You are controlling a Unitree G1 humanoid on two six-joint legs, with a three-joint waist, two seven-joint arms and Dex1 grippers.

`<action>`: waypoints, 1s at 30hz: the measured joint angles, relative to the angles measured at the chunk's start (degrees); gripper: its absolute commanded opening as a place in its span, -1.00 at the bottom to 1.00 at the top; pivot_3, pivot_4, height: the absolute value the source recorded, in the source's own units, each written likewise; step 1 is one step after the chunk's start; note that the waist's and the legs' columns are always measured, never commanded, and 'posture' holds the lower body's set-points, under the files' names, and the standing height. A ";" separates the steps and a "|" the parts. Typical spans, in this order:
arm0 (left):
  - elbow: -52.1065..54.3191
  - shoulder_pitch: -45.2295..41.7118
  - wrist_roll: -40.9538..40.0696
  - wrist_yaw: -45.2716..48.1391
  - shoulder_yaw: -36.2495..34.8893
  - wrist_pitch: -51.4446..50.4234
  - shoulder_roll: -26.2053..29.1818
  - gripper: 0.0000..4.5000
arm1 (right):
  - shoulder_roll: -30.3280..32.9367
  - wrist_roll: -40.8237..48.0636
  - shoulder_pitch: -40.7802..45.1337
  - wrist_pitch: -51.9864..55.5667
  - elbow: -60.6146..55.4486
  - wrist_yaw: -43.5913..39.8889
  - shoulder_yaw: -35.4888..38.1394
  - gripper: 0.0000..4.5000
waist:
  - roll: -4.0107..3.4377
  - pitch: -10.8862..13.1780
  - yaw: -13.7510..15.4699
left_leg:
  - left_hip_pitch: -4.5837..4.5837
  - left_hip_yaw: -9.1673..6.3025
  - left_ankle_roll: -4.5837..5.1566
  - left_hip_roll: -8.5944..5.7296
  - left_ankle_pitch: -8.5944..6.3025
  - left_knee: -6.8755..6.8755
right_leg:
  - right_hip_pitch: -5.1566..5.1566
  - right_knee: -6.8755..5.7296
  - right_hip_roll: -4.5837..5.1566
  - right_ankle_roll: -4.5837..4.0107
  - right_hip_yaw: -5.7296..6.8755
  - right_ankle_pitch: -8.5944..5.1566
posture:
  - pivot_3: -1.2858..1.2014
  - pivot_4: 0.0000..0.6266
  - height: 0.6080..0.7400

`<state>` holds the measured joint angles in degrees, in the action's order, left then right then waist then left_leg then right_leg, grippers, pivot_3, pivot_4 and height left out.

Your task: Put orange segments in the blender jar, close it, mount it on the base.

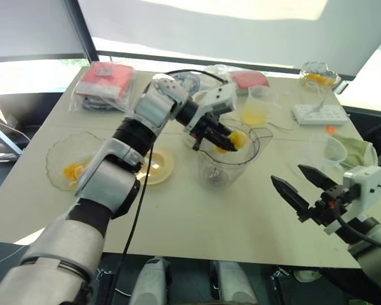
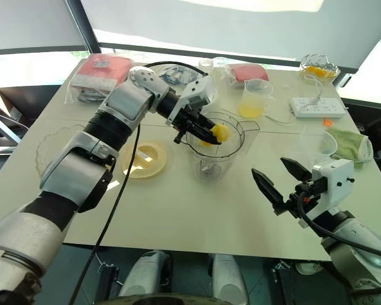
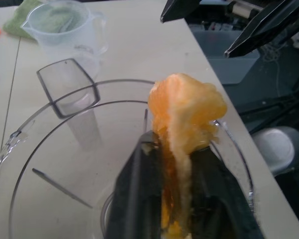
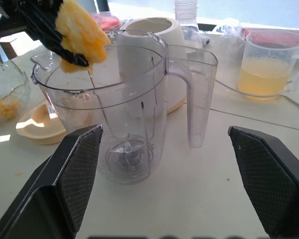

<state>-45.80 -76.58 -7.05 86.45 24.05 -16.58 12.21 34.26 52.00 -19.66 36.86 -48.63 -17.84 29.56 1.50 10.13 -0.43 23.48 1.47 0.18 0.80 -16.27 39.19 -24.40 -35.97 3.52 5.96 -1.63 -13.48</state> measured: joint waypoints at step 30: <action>57.86 31.96 -24.63 -27.70 -32.27 -33.40 20.14 0.69 | -14.53 -31.62 3.78 -21.10 25.51 10.39 -5.73 0.89 | -0.49 -0.13 -0.18 | -0.17 -0.01 -0.15 0.18 0.08 -0.02 | 0.07 -0.18 0.08 0.03 0.00 0.02 | 0.03 -0.52 1.00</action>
<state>12.05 -44.62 -31.68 58.76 -8.23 -49.97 32.34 19.73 20.38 -15.87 15.76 -23.11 -7.45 23.83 1.01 9.99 -0.61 23.31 1.46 0.03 0.98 -16.20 39.17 -24.33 -36.14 3.61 6.00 -1.64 -13.46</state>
